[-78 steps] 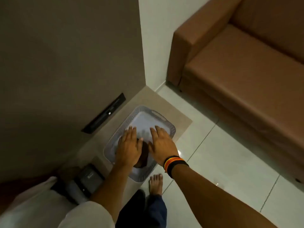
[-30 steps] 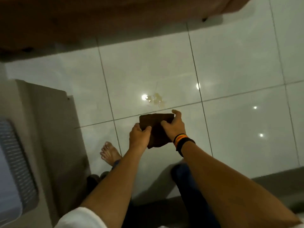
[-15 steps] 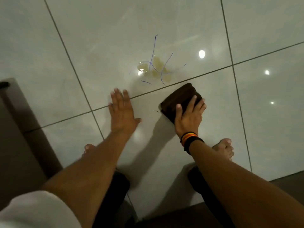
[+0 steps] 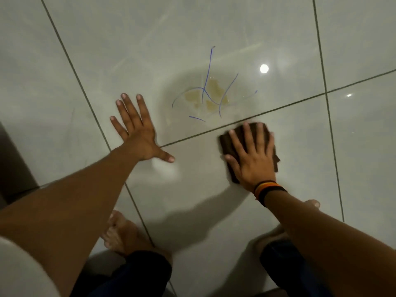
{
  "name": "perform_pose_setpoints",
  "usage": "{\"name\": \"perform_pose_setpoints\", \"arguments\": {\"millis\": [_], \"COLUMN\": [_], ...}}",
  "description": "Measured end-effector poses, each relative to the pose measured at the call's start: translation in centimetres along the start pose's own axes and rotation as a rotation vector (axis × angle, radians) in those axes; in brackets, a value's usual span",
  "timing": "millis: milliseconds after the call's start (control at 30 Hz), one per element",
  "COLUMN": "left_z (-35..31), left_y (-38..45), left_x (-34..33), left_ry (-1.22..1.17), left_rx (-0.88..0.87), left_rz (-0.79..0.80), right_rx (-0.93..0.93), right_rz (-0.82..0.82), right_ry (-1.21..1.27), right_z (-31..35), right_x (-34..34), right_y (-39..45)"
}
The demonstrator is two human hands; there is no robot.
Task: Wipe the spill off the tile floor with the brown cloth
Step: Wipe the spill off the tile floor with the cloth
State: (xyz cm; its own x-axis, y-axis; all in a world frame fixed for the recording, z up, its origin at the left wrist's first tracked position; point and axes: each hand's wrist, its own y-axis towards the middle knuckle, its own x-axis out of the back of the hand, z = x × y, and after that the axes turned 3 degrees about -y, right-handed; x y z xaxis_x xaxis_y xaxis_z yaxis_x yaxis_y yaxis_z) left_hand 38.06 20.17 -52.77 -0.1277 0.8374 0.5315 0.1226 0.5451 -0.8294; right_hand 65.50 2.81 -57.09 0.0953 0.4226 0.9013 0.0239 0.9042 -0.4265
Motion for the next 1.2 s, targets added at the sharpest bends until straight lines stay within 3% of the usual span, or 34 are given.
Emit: {"name": "perform_pose_setpoints", "arguments": {"millis": [100,167,233,300,433,500,667,733,800,900,967,1067,1200], "left_z": [-0.2,-0.1,0.3,0.4,0.4,0.3,1.1,1.3,1.3,1.3,1.3,1.6,1.6], "left_y": [0.0,0.1,0.1,0.2,0.0,0.0,0.3,0.3,0.3,0.0,0.0,0.2,0.5], "left_x": [0.4,0.3,0.2,0.2,0.3,0.5,0.2,0.1,0.1,0.7,1.2,1.3,1.0], "left_ry": [0.001,-0.01,-0.017,-0.013,-0.018,-0.031,-0.048,-0.048,-0.046,-0.061,-0.061,-0.045,-0.034], "left_rx": [0.02,0.011,-0.013,-0.019,-0.023,-0.011,-0.056,-0.071,-0.06,-0.06,-0.057,-0.054,-0.067], "left_rz": [0.031,0.03,0.023,0.024,0.037,0.049,0.031,0.035,0.054,0.107,0.149,0.156,0.122], "right_rx": [-0.361,-0.59,-0.644,-0.488,0.15,0.195,-0.422,-0.544,-0.365,0.251,0.333,-0.013,-0.462], "right_rz": [-0.003,-0.089,-0.168,-0.184,-0.091,-0.045,-0.15,-0.227,-0.212,-0.083,-0.014,-0.043,-0.17], "right_ry": [0.069,0.151,0.191,0.134,-0.018,-0.026,0.114,0.152,0.113,-0.001,-0.038,-0.024,0.088], "right_z": [-0.6,0.8,2.8,5.1,6.0,3.5,3.2,5.9,8.7,9.9,7.4,3.0,3.5], "right_x": [1.4,3.0,4.3,4.8,3.5,3.0,4.8,5.9,6.3,4.9,3.5,3.7,7.2], "right_y": [2.3,6.6,11.1,13.3,8.5,6.4,12.2,16.1,17.2,12.2,7.8,7.7,17.1]}}
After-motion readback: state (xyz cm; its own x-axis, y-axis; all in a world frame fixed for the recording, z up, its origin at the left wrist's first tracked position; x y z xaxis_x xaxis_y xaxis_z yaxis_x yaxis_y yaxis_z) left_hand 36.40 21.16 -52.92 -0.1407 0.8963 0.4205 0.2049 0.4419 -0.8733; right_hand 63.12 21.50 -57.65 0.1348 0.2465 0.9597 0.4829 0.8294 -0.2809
